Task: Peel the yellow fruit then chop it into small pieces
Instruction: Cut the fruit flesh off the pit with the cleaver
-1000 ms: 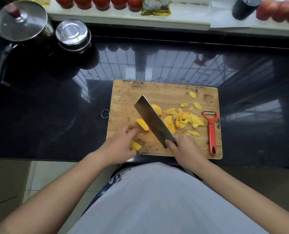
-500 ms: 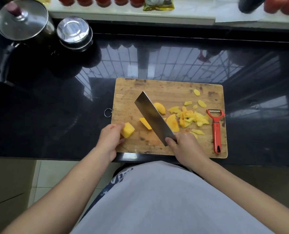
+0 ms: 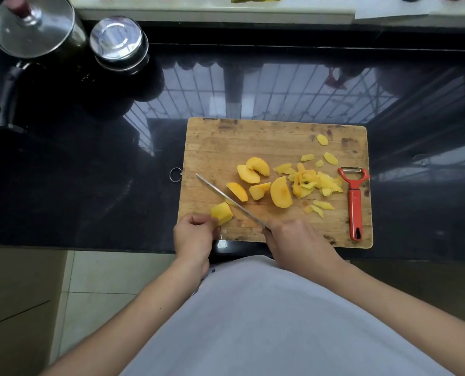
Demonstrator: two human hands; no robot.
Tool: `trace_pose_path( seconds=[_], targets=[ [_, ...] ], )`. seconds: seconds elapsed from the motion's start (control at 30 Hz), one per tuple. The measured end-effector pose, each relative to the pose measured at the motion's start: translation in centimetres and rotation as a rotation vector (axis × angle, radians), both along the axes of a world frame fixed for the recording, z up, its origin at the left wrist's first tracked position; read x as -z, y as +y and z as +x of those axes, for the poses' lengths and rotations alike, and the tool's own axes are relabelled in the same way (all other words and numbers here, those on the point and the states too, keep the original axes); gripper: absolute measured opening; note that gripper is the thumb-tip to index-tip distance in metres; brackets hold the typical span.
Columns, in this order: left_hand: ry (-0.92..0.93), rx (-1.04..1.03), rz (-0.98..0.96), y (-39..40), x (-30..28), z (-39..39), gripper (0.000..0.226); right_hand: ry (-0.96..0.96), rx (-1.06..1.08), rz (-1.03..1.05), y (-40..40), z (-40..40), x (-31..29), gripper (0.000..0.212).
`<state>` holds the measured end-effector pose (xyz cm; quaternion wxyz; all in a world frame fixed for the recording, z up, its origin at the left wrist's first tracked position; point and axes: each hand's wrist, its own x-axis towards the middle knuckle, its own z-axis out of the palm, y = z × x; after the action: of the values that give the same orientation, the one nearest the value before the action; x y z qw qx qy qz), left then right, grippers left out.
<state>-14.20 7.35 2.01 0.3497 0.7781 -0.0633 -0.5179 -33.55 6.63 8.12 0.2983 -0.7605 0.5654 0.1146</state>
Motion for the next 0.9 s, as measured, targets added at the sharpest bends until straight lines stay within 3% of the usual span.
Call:
trace_pose_path(
  seconds=[0.23, 0.5, 0.7, 0.9],
  targets=[
    [-0.016, 0.023, -0.032, -0.3, 0.1, -0.2, 0.009, 0.123, -0.11, 0.009, 0.0, 0.4, 0.1, 0.015],
    [-0.07, 0.161, -0.048, -0.7, 0.5, -0.1, 0.012, 0.092, -0.11, 0.004, -0.2, 0.3, 0.1, 0.016],
    [-0.266, 0.328, -0.062, -0.4, 1.0, -0.1, 0.019, 0.072, -0.09, 0.028, -0.4, 0.0, -0.1, 0.018],
    [-0.267, 0.309, -0.075, -0.3, 1.4, -0.2, 0.015, 0.014, -0.017, 0.08, -0.5, 0.0, -0.1, 0.02]
  ],
)
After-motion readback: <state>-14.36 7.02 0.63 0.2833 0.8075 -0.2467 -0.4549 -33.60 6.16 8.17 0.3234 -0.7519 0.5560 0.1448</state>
